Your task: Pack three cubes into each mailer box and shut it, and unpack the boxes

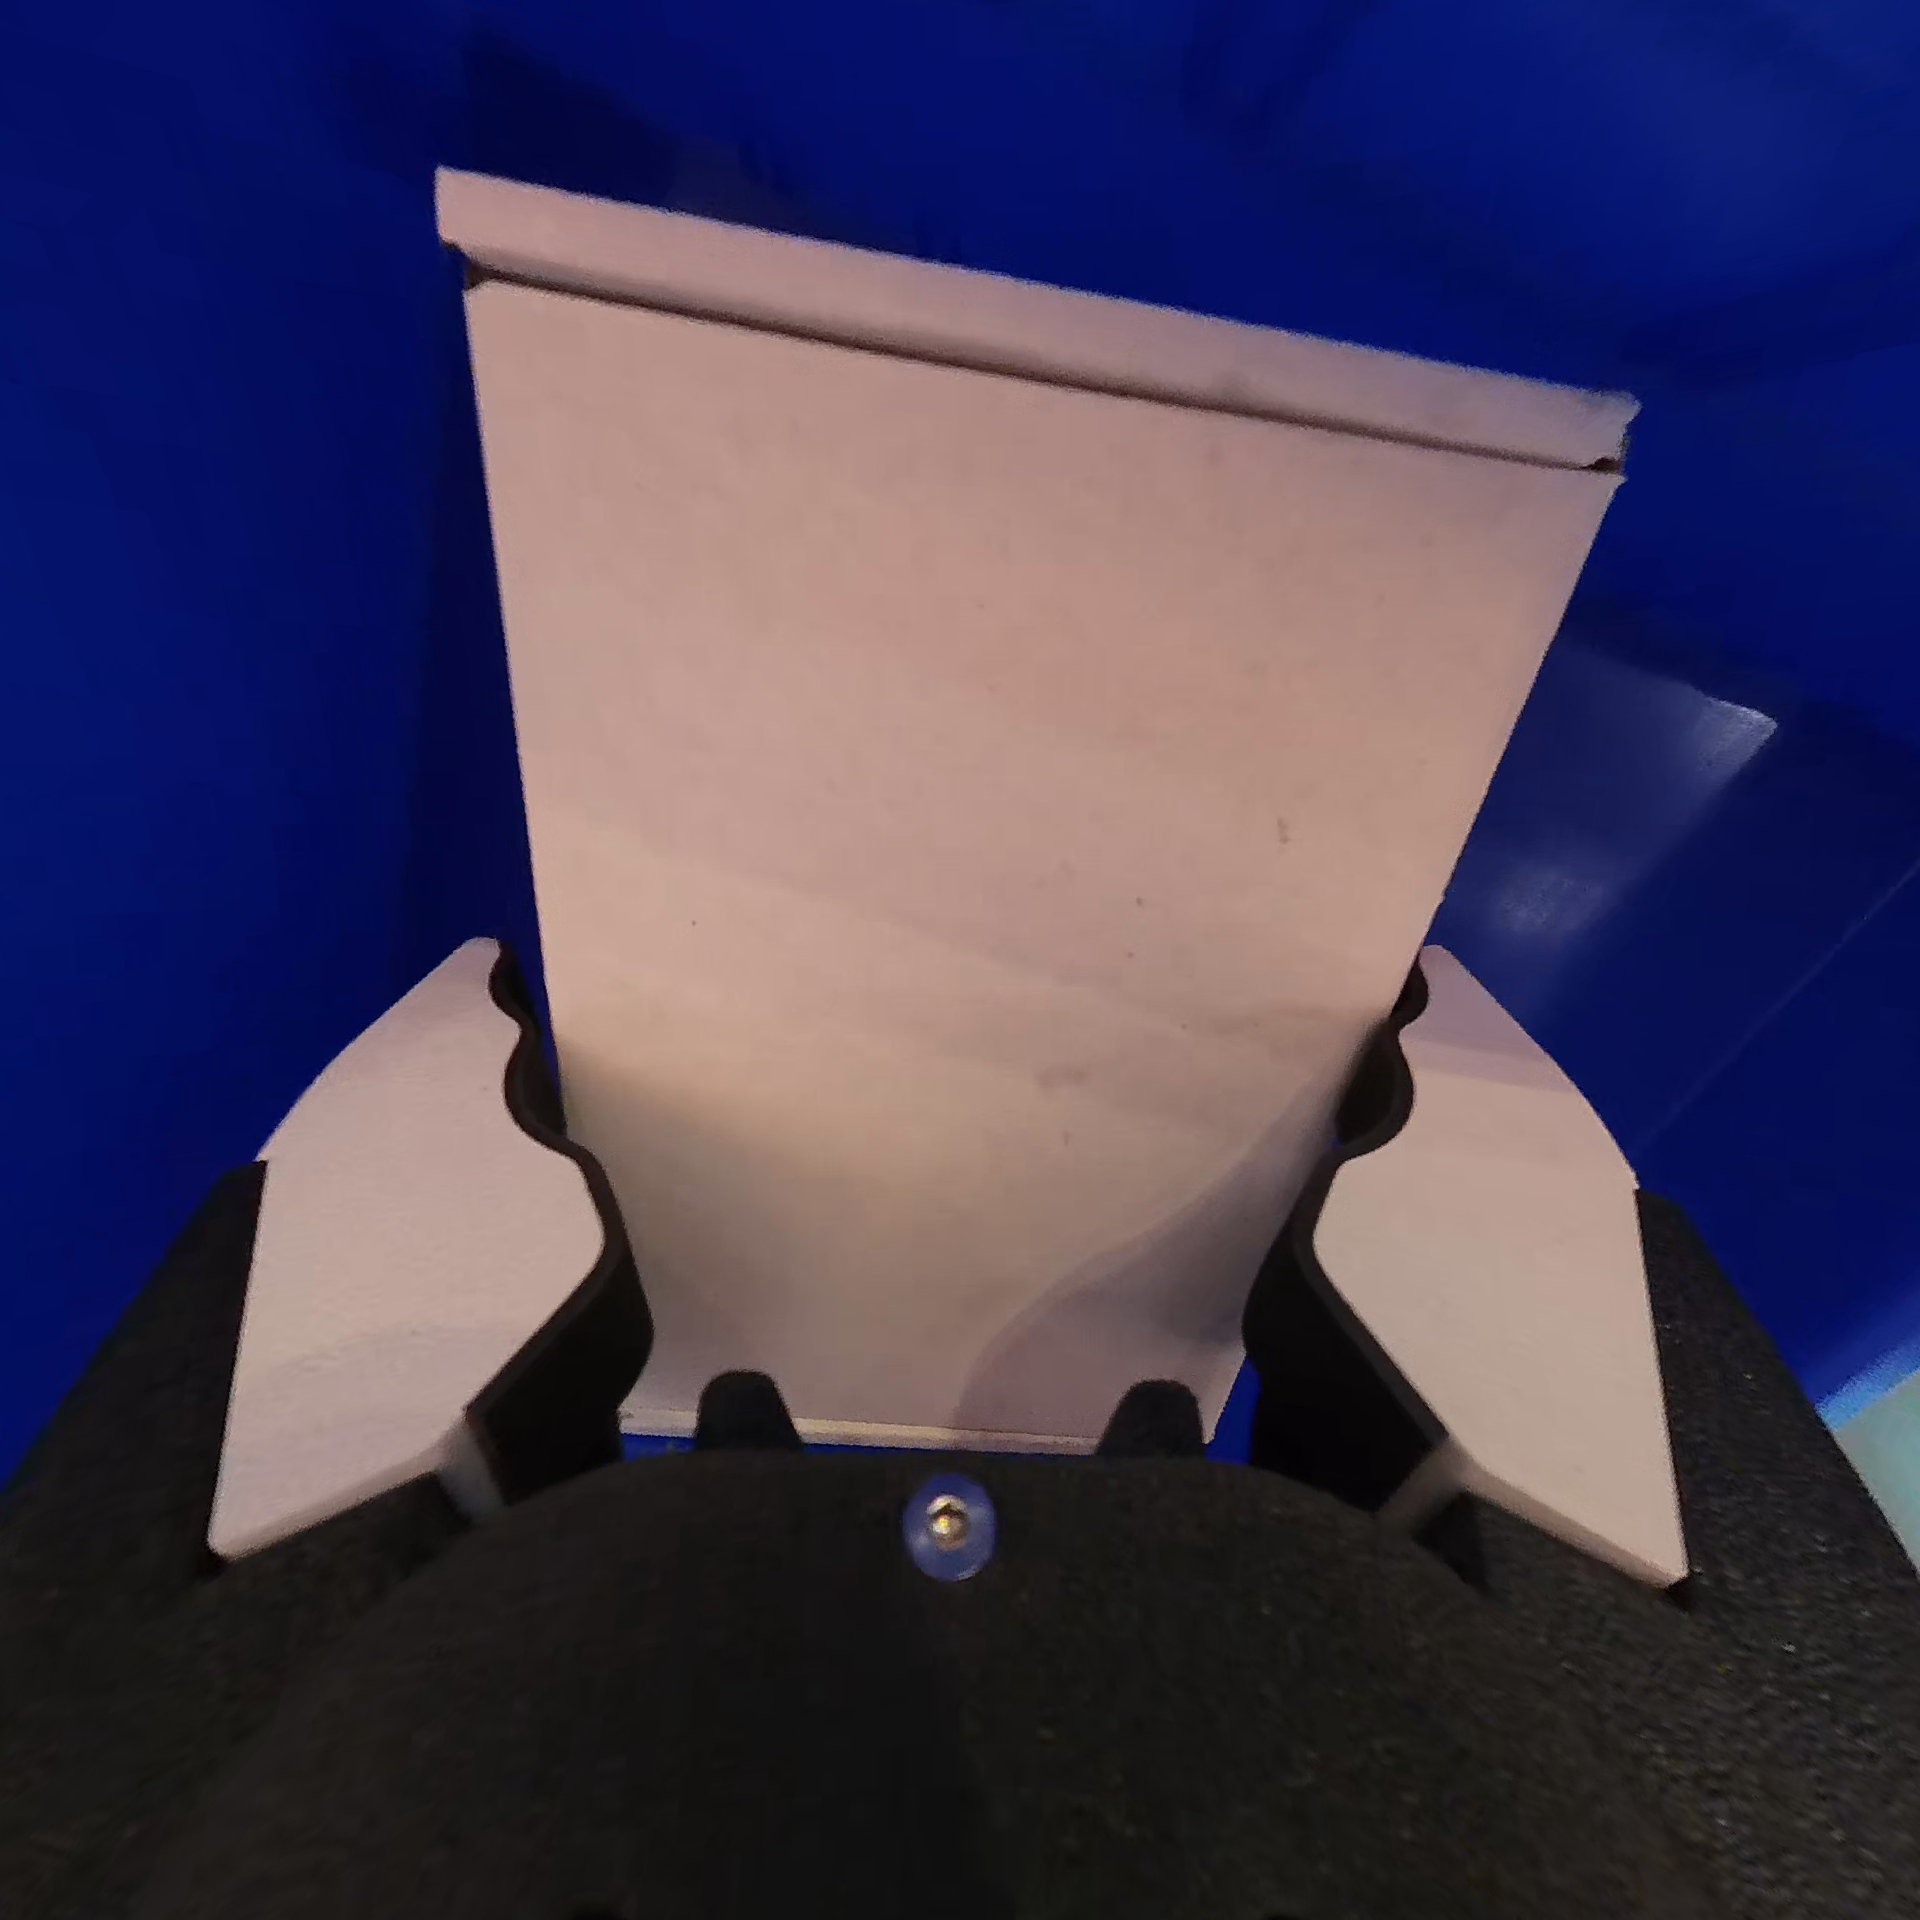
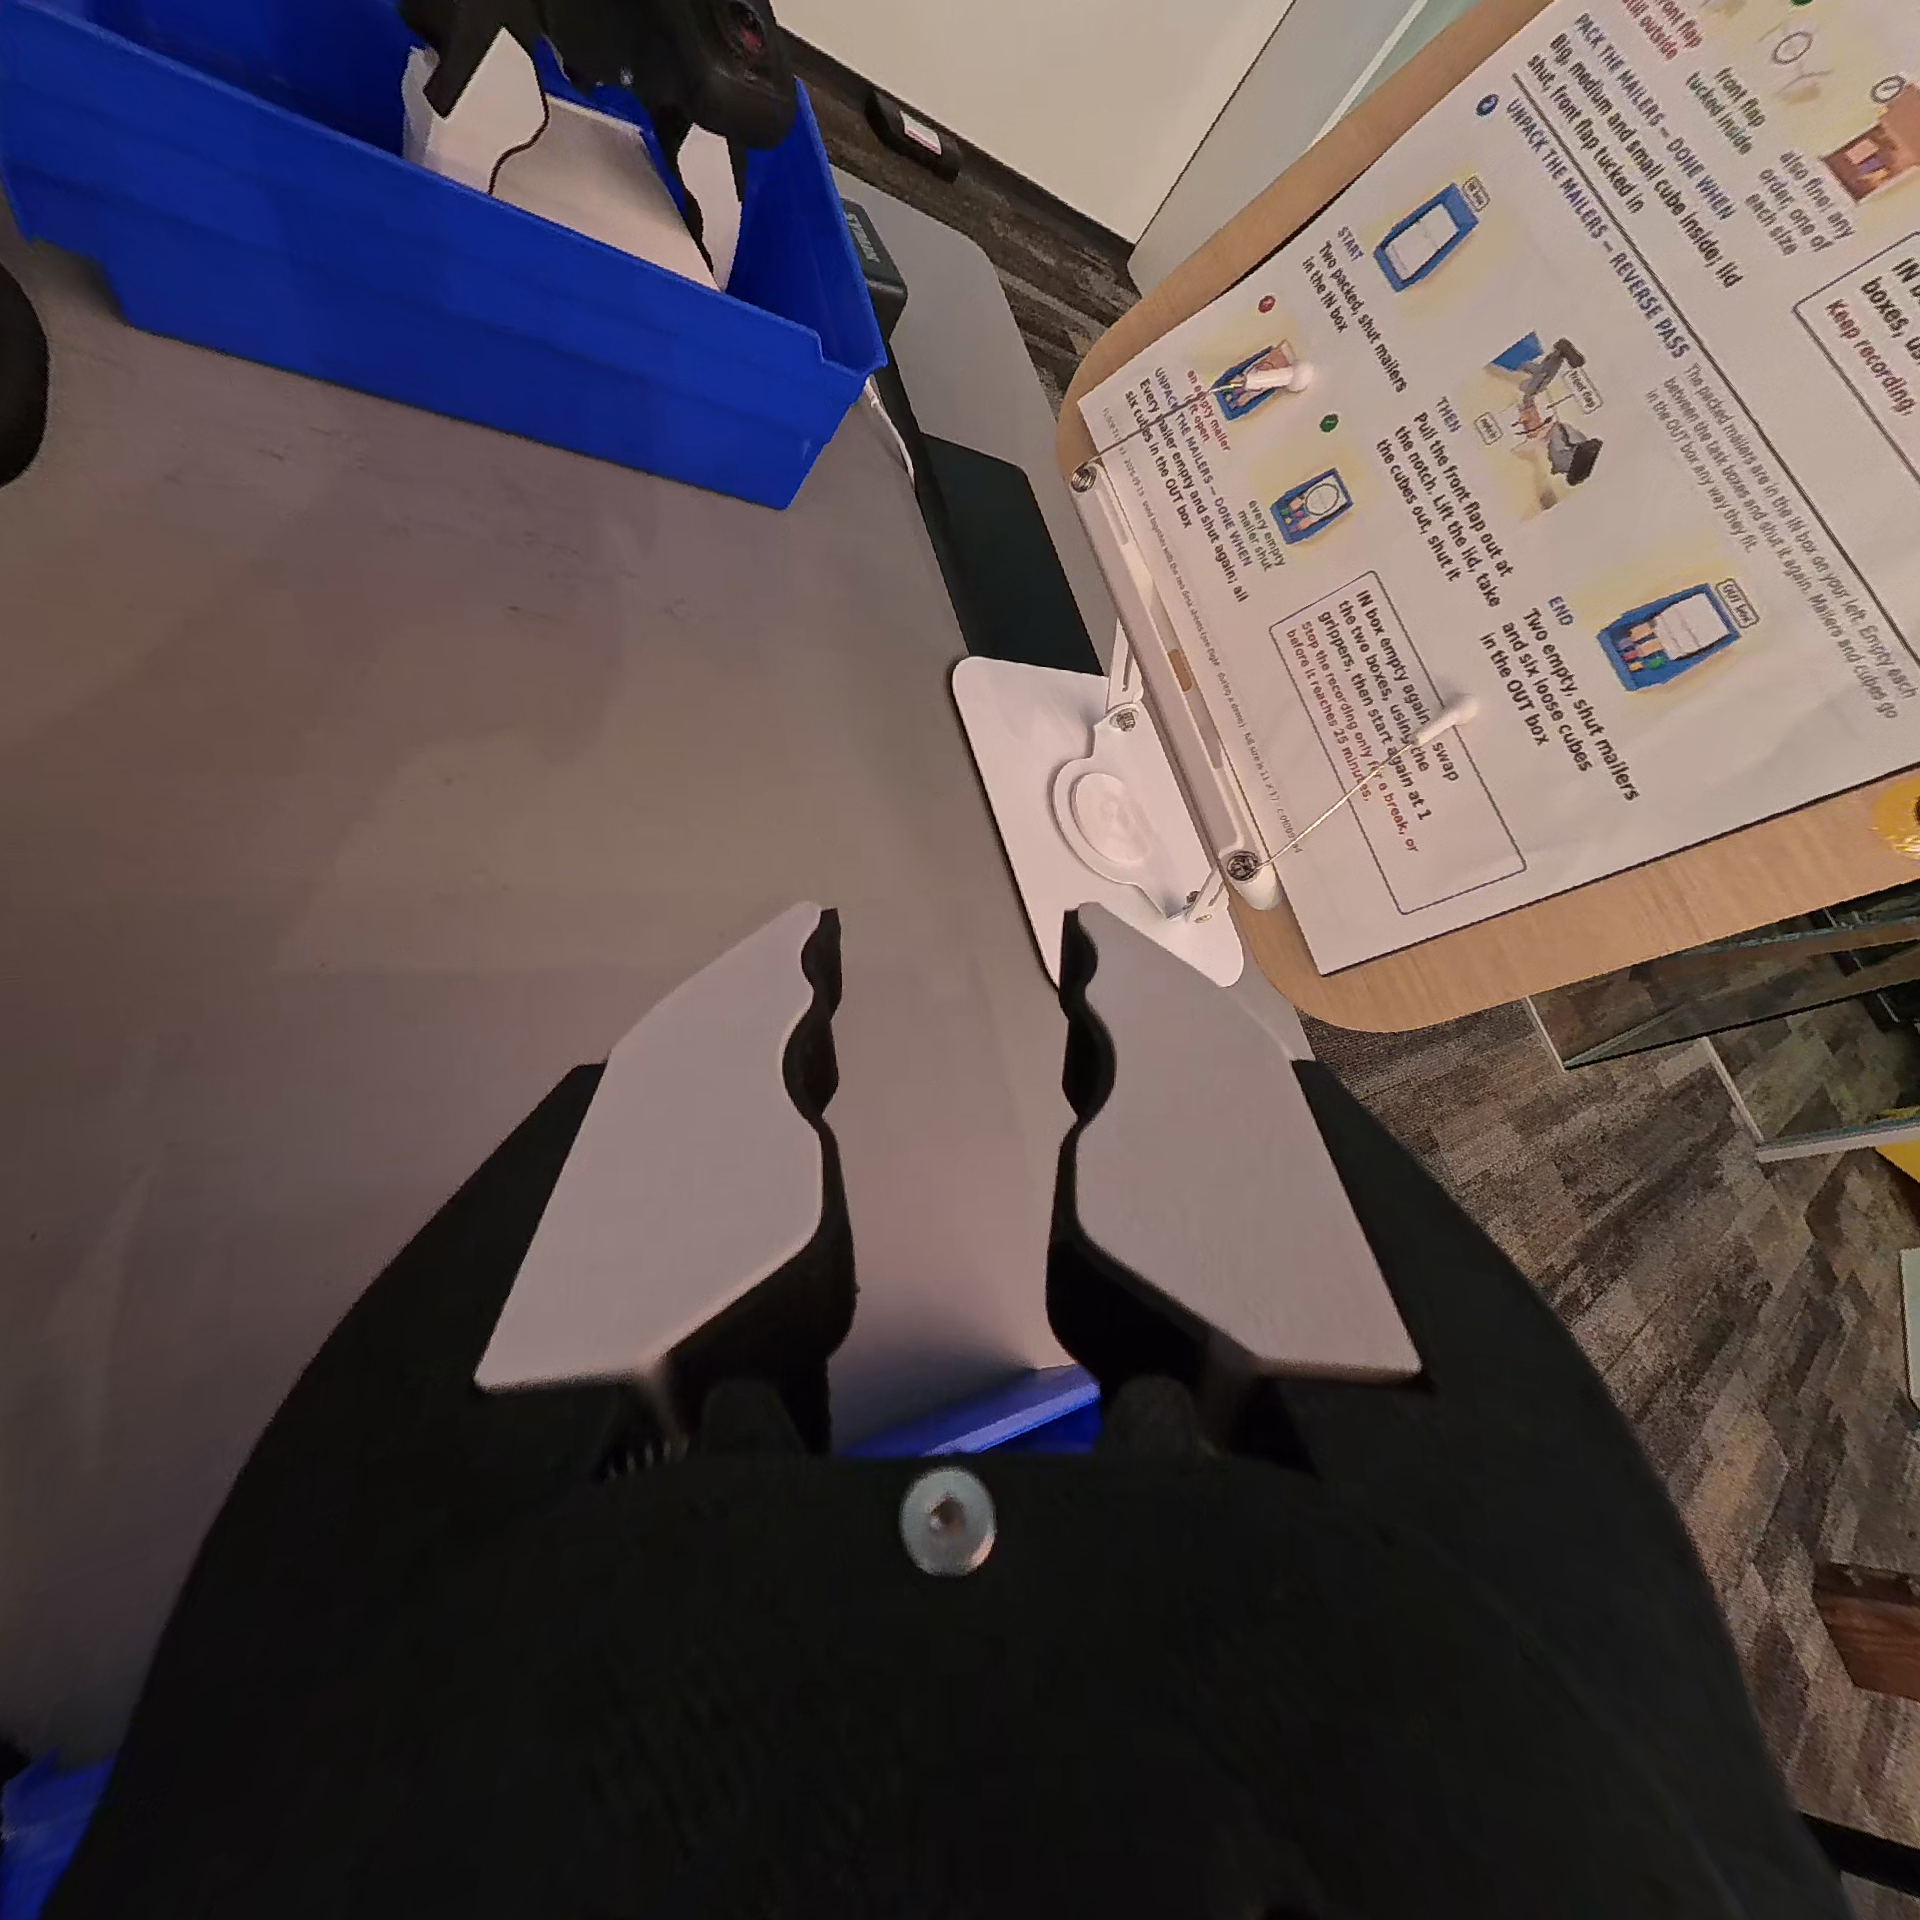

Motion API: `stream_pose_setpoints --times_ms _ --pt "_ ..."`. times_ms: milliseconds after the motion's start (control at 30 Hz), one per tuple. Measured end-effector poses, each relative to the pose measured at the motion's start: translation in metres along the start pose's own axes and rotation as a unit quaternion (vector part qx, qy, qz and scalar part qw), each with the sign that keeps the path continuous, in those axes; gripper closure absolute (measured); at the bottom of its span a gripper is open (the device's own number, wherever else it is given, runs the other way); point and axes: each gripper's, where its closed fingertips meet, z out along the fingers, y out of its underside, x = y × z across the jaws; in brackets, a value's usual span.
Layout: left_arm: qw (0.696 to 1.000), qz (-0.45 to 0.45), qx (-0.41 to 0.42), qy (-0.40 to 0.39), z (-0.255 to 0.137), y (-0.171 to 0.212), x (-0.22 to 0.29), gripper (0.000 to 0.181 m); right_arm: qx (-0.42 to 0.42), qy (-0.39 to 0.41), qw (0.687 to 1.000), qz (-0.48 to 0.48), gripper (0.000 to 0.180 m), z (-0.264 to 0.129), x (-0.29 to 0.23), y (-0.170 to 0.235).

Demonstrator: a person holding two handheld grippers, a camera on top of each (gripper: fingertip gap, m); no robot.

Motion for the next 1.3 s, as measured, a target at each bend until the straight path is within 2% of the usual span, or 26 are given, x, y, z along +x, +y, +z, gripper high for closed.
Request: stream_pose_setpoints --times_ms 733,933,1067,1167,1300 --pt "0.999 -0.027 -0.047 0.006 -0.001 0.007 -0.001 0.038 -0.01 -0.013 1.0 -0.019 0.14 0.003 -0.007 0.002" --pt "0.992 -0.034 -0.118 0.028 0.0 0.015 0.001 0.034 -0.013 -0.014 1.0 -0.019 0.14 0.004 -0.008 0.003" --pt "0.996 -0.029 -0.08 0.034 0.002 0.011 0.002 0.034 -0.018 -0.016 0.999 -0.023 0.14 0.005 -0.009 0.005" --pt "0.994 -0.026 -0.09 0.047 0.003 0.011 0.003 0.035 -0.02 -0.02 0.999 -0.02 0.141 0.006 -0.009 0.007" --pt "0.997 -0.028 -0.045 0.05 0.004 0.006 0.003 0.034 -0.023 -0.021 0.999 -0.018 0.141 0.008 -0.009 0.009"
